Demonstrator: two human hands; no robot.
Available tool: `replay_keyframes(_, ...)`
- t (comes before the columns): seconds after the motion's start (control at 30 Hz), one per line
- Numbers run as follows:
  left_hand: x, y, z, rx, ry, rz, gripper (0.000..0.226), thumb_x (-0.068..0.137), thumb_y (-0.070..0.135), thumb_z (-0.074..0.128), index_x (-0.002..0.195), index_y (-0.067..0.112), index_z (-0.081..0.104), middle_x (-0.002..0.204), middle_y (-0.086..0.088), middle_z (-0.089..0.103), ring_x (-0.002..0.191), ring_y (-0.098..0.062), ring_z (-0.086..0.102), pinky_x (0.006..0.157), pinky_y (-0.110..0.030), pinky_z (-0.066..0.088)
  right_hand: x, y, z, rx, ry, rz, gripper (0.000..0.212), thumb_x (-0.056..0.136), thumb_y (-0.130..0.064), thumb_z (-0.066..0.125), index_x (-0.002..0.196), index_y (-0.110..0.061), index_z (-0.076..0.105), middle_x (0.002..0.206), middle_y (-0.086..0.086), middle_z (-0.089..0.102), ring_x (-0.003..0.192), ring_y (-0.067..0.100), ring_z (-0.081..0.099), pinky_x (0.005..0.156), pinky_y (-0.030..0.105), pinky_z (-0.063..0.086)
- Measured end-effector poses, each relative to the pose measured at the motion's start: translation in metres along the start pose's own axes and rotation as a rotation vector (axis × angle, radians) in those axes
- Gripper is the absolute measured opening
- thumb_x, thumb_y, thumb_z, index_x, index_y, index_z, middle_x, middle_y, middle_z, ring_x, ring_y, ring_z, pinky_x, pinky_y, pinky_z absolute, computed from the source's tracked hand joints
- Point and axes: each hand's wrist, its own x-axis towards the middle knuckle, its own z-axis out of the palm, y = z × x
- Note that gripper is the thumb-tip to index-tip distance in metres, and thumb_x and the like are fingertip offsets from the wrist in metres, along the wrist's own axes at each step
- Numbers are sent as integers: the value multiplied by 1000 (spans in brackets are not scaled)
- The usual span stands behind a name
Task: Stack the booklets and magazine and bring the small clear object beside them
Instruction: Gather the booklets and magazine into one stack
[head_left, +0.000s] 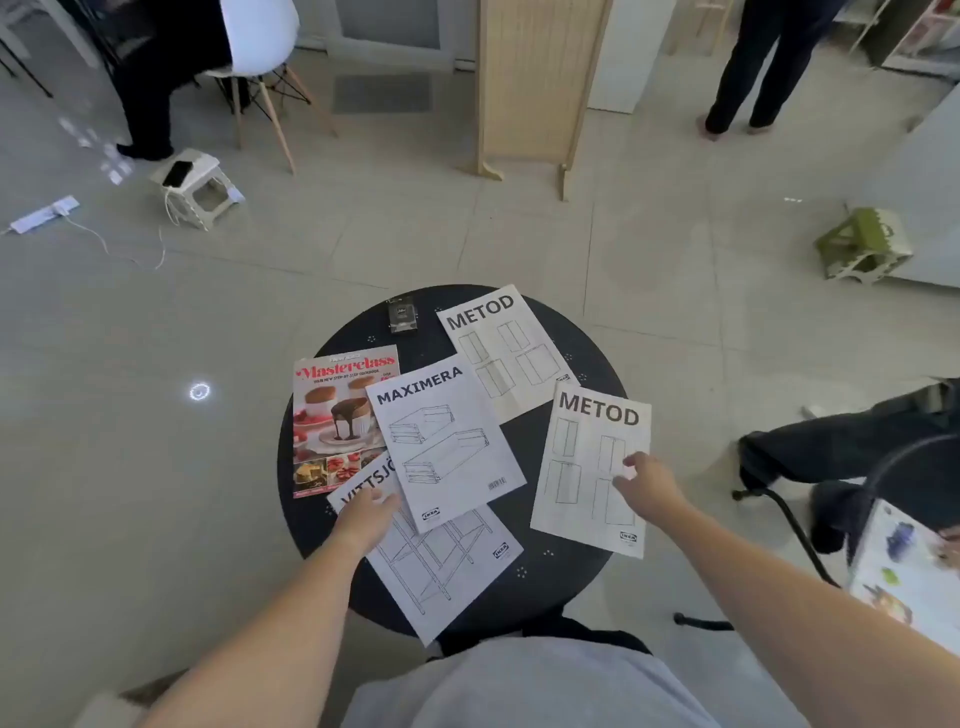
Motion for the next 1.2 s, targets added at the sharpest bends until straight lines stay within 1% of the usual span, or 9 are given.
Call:
replay_keyframes(0.1,6,9,18,-70,22,-57,56,105,45,53,150,12,53,138,-11,65,121,-33,64,102,-44,56,11,13,3,149,6,146,64,99,-24,69,155,-4,44,150,21,52,124,40,64,95,45,56)
replay_keyframes(0.2,7,26,37,-182,38,-90,38,107,30,55,136,7,61,108,-7,69,96,-27,65,82,-38,56,24,28,12,286,-19,273,71,93,-26,73,151,-1,43,147,22,54,125,41,62,102,52,55)
replay_keyframes(0.33,15,36,57,-296,147,-95,25,104,19,59,122,13,76,103,-10,81,85,-29,75,63,-31,54,36,39,22,379,-55,377,82,92,-29,76,154,1,31,148,24,52,128,43,59,102,53,53)
replay_keyframes(0.4,20,40,63,-371,218,-125,21,100,17,64,116,14,77,105,-11,82,87,-30,76,66,-33,57,42,41,27,421,-72,420,94,92,-33,80,160,-1,23,152,22,51,128,42,59,98,51,51)
replay_keyframes(0.47,21,42,68,-429,256,-141,18,98,16,68,114,16,78,106,-9,82,89,-30,77,70,-36,61,45,46,31,493,-93,464,95,91,-36,82,160,-4,24,141,19,56,111,37,60,89,47,52)
replay_keyframes(0.6,26,46,71,-517,299,-154,15,99,14,71,108,24,77,99,-3,81,87,-30,78,73,-42,65,57,54,38,524,-139,526,88,84,-40,88,150,-12,36,126,12,60,109,39,66,91,58,63)
replay_keyframes(0.77,39,43,75,-566,281,-185,18,100,19,71,118,20,72,112,-4,79,96,-31,77,82,-51,67,75,70,45,482,-93,490,76,71,-42,96,124,-2,58,111,15,73,92,34,74,76,51,65)
replay_keyframes(1.0,30,40,72,-543,181,-97,24,110,22,52,126,36,65,126,-1,75,108,-31,73,90,-59,65,49,43,21,456,-97,326,20,104,-12,62,122,-14,56,112,12,70,92,34,68,65,42,57)
replay_keyframes(1.2,5,26,62,-506,185,10,37,113,16,45,147,23,59,138,-4,70,120,-31,69,77,-38,60,23,40,11,502,-68,219,30,106,-7,48,131,-20,59,104,3,74,88,28,71,64,34,52)
